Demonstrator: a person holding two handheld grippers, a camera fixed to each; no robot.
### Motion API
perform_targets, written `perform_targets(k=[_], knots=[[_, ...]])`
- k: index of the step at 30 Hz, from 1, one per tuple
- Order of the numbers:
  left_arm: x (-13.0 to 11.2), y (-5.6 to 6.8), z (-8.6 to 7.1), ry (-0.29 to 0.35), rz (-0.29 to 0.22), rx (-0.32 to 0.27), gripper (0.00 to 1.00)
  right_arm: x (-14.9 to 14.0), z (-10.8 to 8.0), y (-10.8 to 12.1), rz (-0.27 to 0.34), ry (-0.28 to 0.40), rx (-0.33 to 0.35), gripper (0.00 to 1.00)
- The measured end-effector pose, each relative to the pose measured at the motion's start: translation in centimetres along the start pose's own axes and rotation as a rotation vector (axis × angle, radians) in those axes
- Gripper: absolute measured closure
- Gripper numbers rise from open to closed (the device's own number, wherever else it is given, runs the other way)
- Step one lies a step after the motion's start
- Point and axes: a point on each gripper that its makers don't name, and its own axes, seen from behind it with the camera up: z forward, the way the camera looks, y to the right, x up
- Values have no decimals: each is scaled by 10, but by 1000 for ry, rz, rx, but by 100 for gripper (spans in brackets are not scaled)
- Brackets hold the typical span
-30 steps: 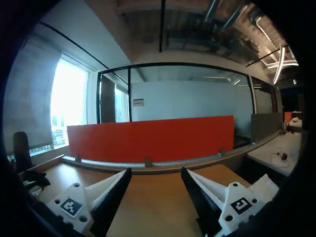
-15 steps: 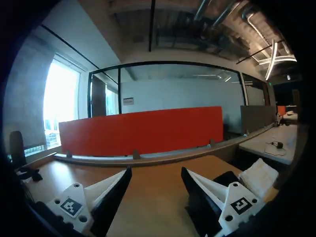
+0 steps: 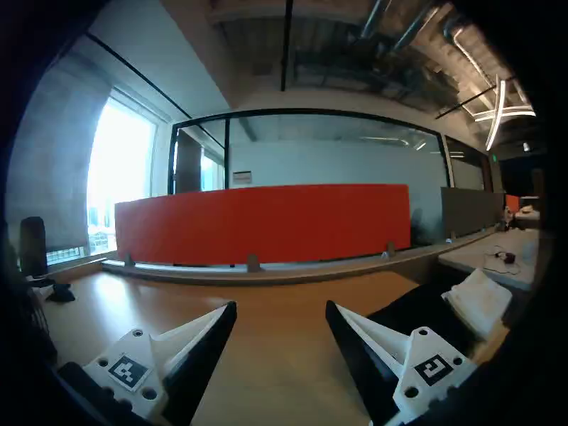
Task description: Fold towel
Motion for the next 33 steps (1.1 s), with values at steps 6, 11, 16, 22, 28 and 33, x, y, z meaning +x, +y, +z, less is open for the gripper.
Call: perform_targets(k=[6, 11, 16, 22, 28, 33], knots=[[0, 0, 0, 0, 0, 0, 10, -24, -3, -8, -2, -15, 20, 3], [0, 0, 0, 0, 0, 0, 10, -34, -4, -11, -17, -14, 25, 3], [0, 0, 1, 0, 0, 0, 10, -37, -6, -13, -23, -11, 22, 3], [0, 0, 0, 0, 0, 0, 11, -41, -6, -14, -27, -10, 23, 3], [-1, 0, 0, 0, 0, 0, 11, -46, -6, -14, -23, -11, 19, 3], [-1, 0, 0, 0, 0, 0, 10, -48, -5, -14, -36, -5, 19, 3]])
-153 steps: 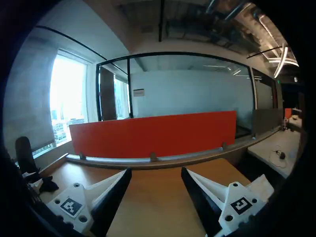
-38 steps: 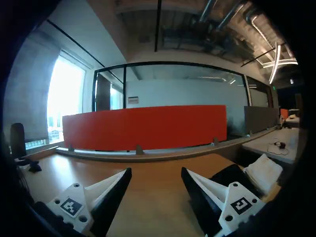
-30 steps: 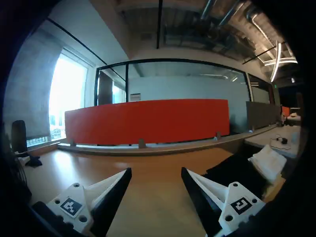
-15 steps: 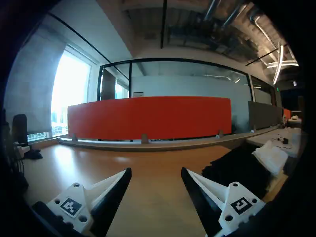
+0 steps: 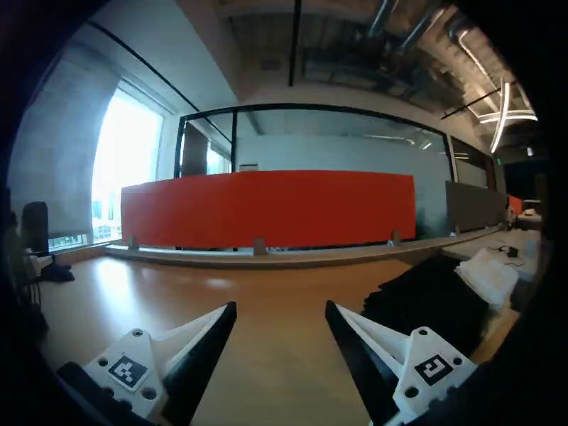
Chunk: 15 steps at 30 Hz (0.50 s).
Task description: Fold towel
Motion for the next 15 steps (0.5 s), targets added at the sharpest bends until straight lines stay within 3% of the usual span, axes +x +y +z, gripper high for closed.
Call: perform_targets(k=[15], knots=[[0, 0, 0, 0, 0, 0, 11, 7, -4, -2, -20, 20, 2, 3]])
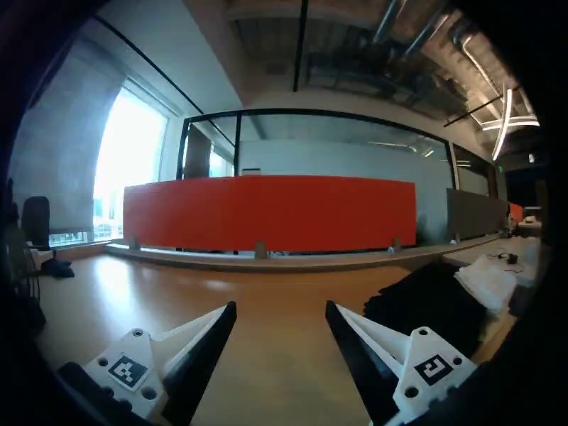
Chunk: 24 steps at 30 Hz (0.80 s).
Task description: Fold towel
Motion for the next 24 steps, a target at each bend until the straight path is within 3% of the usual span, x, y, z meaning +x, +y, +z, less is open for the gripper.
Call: perform_targets(k=[24], knots=[[0, 0, -1, 0, 0, 0, 11, -2, 0, 2, 0, -2, -2, 0]])
